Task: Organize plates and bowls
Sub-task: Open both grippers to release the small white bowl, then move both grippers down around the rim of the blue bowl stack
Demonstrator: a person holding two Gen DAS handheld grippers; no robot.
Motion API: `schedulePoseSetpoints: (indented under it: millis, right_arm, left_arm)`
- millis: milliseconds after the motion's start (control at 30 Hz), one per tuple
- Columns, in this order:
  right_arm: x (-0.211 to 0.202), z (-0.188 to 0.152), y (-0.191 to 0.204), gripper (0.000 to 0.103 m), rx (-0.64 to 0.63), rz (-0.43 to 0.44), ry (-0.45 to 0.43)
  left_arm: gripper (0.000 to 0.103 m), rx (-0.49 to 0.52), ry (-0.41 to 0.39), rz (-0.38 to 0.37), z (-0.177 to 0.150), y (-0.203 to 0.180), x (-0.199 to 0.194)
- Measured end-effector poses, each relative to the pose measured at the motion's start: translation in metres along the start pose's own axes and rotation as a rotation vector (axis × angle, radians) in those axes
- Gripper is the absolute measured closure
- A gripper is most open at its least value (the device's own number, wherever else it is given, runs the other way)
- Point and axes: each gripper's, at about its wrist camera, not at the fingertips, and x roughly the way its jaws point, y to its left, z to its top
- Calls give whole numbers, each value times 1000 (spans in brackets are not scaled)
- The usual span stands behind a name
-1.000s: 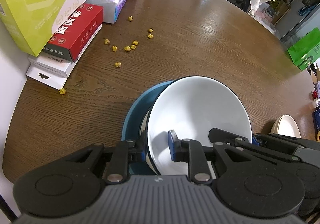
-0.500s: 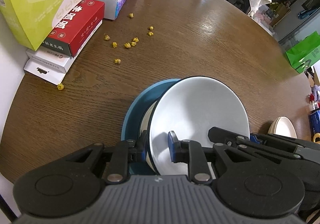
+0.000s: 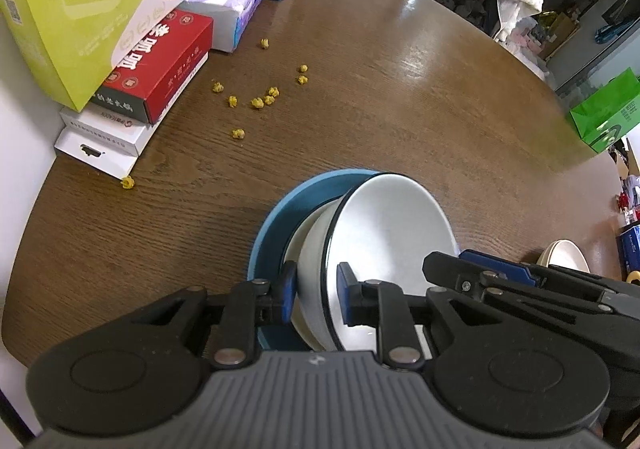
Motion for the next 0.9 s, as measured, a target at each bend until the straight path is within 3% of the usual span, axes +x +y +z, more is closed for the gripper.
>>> schedulePoseSetpoints:
  millis: [133, 167, 233, 500, 667, 833, 900]
  right_arm:
    - [-7, 0, -1, 63, 4, 22, -16]
    - [-9, 0, 0, 59, 2, 24, -23]
    - [-13, 1, -1, 56, 1, 29, -36]
    - [-27, -1, -11, 42, 27, 47, -74]
    - [-35, -4, -16, 24, 40, 56, -99]
    - [-42, -7, -21, 20, 52, 65, -122]
    - [-44, -8, -23, 18, 56, 71, -129]
  left_arm:
    - [72, 1, -15, -7, 0, 0, -6]
    - [63, 7, -26, 3, -1, -1, -9]
    - [56, 17, -52, 20, -1, -2, -15]
    - [42, 10, -97, 21, -1, 0, -30]
    - [28, 10, -136, 27, -2, 3, -40]
    - [13, 11, -174, 31, -4, 8, -49]
    - [3, 12, -195, 32, -6, 10, -53]
